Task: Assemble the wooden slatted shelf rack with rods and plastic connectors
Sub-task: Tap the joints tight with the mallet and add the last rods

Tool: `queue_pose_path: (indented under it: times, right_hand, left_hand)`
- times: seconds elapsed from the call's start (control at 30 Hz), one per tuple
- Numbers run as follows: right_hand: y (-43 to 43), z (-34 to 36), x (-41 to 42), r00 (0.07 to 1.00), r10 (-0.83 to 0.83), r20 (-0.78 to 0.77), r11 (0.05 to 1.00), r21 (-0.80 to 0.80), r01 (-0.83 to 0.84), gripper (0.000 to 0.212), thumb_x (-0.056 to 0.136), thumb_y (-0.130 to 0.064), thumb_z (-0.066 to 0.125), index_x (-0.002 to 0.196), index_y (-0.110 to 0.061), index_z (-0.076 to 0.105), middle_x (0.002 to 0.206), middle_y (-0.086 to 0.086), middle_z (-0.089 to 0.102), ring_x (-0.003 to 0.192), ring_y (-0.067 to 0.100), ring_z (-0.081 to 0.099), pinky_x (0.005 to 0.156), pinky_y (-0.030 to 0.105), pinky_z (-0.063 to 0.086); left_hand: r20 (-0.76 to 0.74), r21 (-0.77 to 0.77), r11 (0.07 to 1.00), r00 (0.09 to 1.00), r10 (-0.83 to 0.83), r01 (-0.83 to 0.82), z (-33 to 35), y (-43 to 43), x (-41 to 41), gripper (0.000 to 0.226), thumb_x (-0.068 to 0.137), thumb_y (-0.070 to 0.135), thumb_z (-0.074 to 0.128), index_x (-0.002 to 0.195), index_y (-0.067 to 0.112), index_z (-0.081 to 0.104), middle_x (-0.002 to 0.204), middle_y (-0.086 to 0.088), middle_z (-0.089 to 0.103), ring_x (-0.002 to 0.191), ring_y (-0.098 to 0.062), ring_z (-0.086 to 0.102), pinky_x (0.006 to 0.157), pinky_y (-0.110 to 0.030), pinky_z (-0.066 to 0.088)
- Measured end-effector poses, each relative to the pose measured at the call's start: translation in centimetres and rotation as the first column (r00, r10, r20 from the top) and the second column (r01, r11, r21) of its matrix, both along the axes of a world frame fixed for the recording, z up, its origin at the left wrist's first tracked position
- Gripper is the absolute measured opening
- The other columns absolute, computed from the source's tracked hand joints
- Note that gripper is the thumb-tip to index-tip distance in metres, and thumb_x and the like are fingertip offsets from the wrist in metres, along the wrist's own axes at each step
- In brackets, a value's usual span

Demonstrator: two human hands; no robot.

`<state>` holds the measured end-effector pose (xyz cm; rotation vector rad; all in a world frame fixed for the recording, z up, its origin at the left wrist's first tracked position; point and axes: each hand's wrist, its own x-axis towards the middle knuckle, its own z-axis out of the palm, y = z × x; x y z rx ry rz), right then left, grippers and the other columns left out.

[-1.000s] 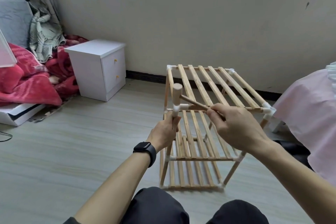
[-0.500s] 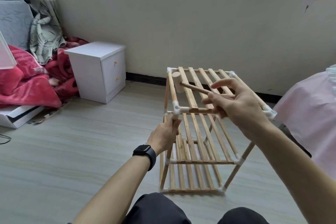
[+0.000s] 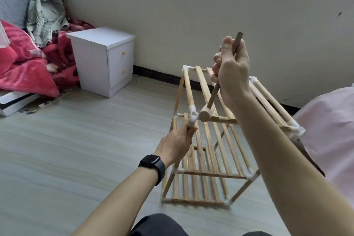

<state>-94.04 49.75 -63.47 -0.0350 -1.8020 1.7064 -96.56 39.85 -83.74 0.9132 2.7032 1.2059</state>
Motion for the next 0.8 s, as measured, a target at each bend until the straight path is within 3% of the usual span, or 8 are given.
queue_pose_path:
  times: [0.07,0.2,0.33,0.47,0.6,0.67,0.73,0.8]
  right_hand:
    - [-1.1,0.6,-1.1,1.000,-0.024,-0.011,0.998,-0.057,0.023,0.037,0.106,-0.030,0.050,0.072,-0.019,0.040,0.058,-0.001,0.033,0.048,0.015,0.027,0.042,0.029,0.026]
    - [-2.3,1.3,-2.7,0.983,-0.032,-0.183,0.976,-0.216,-0.009,0.043,0.099,-0.022,0.054,0.062,-0.021,0.034,0.053,0.001,0.023,0.047,0.016,0.018,0.043,0.032,0.015]
    - [-3.3,-1.5,-3.5,0.998,-0.025,-0.053,0.999,-0.042,0.023,0.043,0.102,-0.013,0.050,0.064,-0.019,0.031,0.056,0.003,0.025,0.048,0.018,0.021,0.047,0.039,0.016]
    - [-2.2,0.3,-3.9,0.968,-0.008,-0.250,0.969,-0.240,-0.054,0.037,0.092,-0.017,0.055,0.059,-0.021,0.038,0.048,0.001,0.026,0.040,0.015,0.020,0.040,0.024,0.018]
    - [-2.9,-3.0,-2.9,0.992,0.017,-0.127,0.997,-0.069,-0.026,0.039,0.097,-0.014,0.050,0.063,-0.018,0.032,0.052,0.002,0.026,0.042,0.016,0.021,0.042,0.038,0.014]
    - [-2.4,-3.0,-2.2,0.996,0.022,-0.091,0.993,-0.115,-0.032,0.042,0.101,-0.016,0.049,0.062,-0.019,0.033,0.050,0.000,0.027,0.041,0.016,0.023,0.041,0.034,0.017]
    - [-0.9,-2.2,-1.2,0.993,-0.012,-0.117,0.978,-0.207,-0.012,0.044,0.106,-0.024,0.048,0.063,-0.020,0.039,0.052,-0.005,0.035,0.046,0.013,0.033,0.047,0.027,0.032]
    - [1.3,-2.6,0.8,0.993,-0.099,-0.069,0.991,-0.094,0.092,0.042,0.108,-0.037,0.043,0.070,-0.021,0.050,0.064,-0.008,0.050,0.065,0.013,0.050,0.073,0.030,0.047]
  left_hand:
    - [-0.007,0.004,1.000,1.000,0.005,-0.005,-0.3,0.1,-0.2,0.036,0.104,0.057,0.015,0.124,0.034,0.035,0.078,-0.002,0.064,0.066,-0.025,0.062,0.065,-0.053,0.055]
    - [-0.035,0.014,1.000,0.999,-0.004,0.005,-0.6,0.2,-0.3,0.035,0.103,0.057,0.014,0.121,0.035,0.033,0.075,-0.002,0.063,0.063,-0.025,0.061,0.062,-0.051,0.055]
    - [-0.036,0.005,1.000,0.999,-0.003,0.003,-0.3,0.0,-0.3,0.039,0.100,0.060,0.010,0.119,0.034,0.032,0.075,-0.002,0.063,0.060,-0.023,0.061,0.060,-0.048,0.055]
    - [-0.039,0.011,1.000,0.999,-0.008,0.008,-0.5,-0.1,-0.5,0.041,0.098,0.062,0.009,0.120,0.036,0.032,0.075,0.000,0.063,0.060,-0.020,0.059,0.057,-0.044,0.053]
    - [-0.054,-0.023,1.000,0.999,-0.007,0.006,-0.3,-0.4,-0.6,0.032,0.102,0.058,0.011,0.111,0.036,0.032,0.077,0.000,0.066,0.063,-0.024,0.062,0.060,-0.048,0.055]
    - [-0.041,-0.049,0.999,0.999,-0.007,0.005,-0.3,-0.7,-0.8,0.029,0.104,0.056,0.013,0.113,0.037,0.033,0.081,0.003,0.066,0.067,-0.021,0.064,0.063,-0.047,0.056]
    - [0.005,-0.040,0.998,0.999,0.038,-0.037,0.3,-1.6,-1.7,0.030,0.104,0.058,0.015,0.115,0.040,0.036,0.082,0.006,0.065,0.070,-0.015,0.064,0.067,-0.046,0.056]
    - [0.062,-0.030,0.994,0.992,0.111,-0.109,0.8,-3.0,-3.2,0.033,0.104,0.058,0.017,0.114,0.038,0.042,0.086,0.007,0.065,0.074,-0.014,0.064,0.071,-0.047,0.056]
